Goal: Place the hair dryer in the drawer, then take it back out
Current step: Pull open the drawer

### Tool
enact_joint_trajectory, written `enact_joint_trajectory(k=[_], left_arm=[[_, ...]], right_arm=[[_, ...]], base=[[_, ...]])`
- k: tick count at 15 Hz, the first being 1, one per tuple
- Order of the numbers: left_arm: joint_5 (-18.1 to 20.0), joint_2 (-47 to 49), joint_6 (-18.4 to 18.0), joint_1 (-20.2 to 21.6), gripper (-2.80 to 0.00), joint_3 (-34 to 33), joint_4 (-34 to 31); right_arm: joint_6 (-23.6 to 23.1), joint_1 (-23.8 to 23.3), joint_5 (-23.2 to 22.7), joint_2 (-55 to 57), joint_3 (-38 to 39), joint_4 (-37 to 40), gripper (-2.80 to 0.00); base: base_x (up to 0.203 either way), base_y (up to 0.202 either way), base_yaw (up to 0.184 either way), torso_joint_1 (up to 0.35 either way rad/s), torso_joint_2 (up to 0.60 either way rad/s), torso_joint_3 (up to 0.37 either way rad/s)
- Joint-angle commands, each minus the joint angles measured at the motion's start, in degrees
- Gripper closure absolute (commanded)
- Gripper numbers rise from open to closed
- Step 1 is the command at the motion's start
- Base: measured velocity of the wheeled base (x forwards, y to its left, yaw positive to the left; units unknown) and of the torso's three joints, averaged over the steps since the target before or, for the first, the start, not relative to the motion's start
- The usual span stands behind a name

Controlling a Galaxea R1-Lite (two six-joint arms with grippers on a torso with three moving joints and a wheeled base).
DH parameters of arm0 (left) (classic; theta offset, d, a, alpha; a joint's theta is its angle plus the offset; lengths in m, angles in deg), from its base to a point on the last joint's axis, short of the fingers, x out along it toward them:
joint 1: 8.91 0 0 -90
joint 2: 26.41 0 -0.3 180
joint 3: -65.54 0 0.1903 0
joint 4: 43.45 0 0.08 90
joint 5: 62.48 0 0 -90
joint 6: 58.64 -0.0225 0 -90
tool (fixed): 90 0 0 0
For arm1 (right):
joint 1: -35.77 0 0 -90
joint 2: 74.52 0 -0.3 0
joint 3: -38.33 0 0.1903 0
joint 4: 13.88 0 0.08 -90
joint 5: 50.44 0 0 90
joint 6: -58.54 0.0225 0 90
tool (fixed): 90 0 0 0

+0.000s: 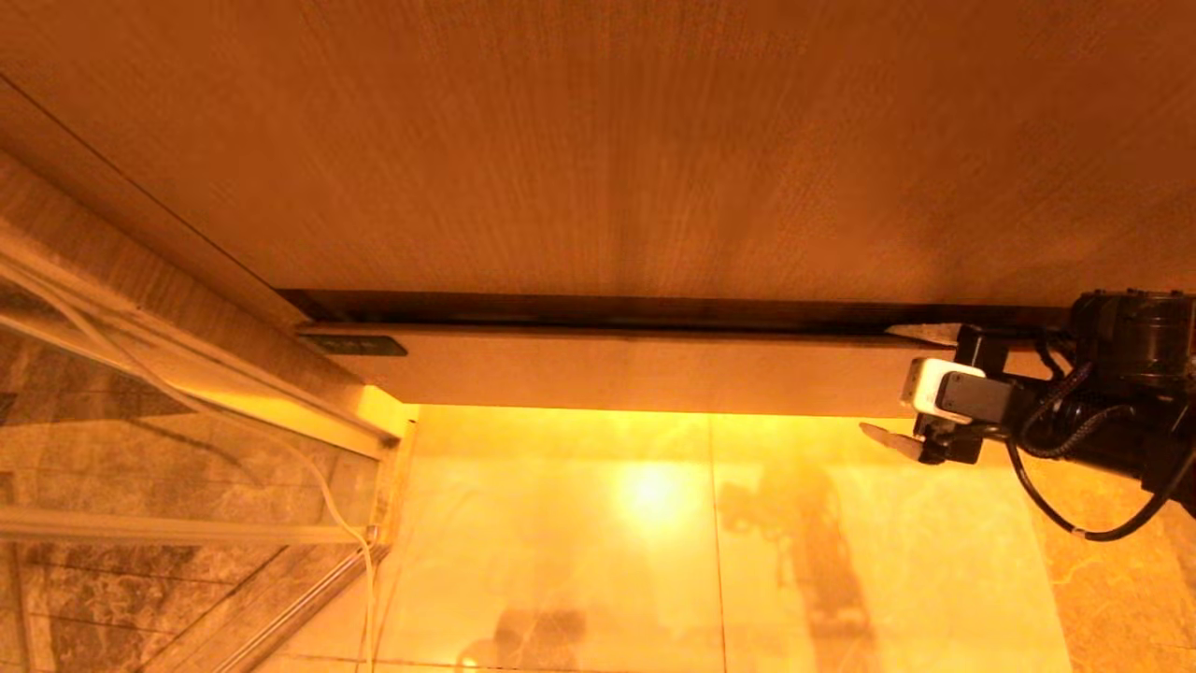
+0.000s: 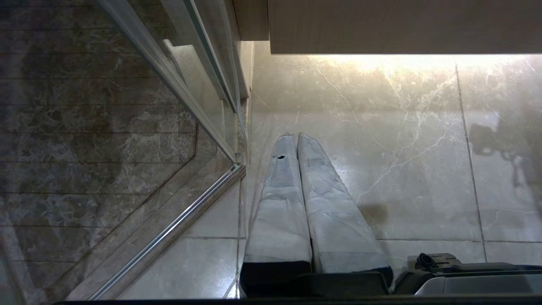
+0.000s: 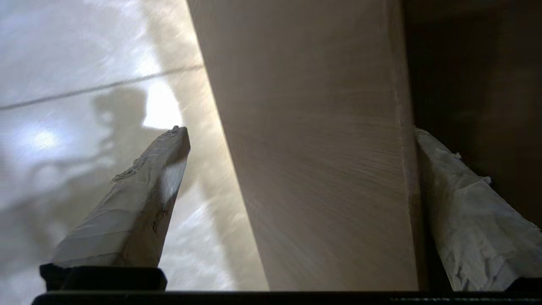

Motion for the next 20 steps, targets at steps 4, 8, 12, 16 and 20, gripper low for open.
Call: enact_joint_trajectory(k=[4,8,12,16,20], left_arm=[[0.01,0.0,0.0,0.0,0.0,-0.09,0.01],[0.01,0.0,0.0,0.0,0.0,-0.09,0.01],[0.01,0.0,0.0,0.0,0.0,-0.09,0.01],[0.01,0.0,0.0,0.0,0.0,-0.09,0.01],[0.01,0.0,0.0,0.0,0.0,-0.09,0.01]], right_arm=[[-0.98,0.04,0.14,0.11,-0.51,1.47,-2.8],[-2.64,-0.13,0.76,-0.63,-1.01,9.05,-2.8],[-4.31,-0.12,6.37,-3.44,-0.64,15.75,-2.8],[-4.0,-0.01,11.27,-5.24,-1.17,19.43,-2.8],[-4.27,-1.15,11.22,-9.87,-1.26,28.94,-2.8]], base=[[0.0,0.0,0.0,0.0,0.0,0.0],[0.0,0.0,0.0,0.0,0.0,0.0],[0.0,0.0,0.0,0.0,0.0,0.0],[0.0,0.0,0.0,0.0,0.0,0.0],[0.0,0.0,0.0,0.0,0.0,0.0]])
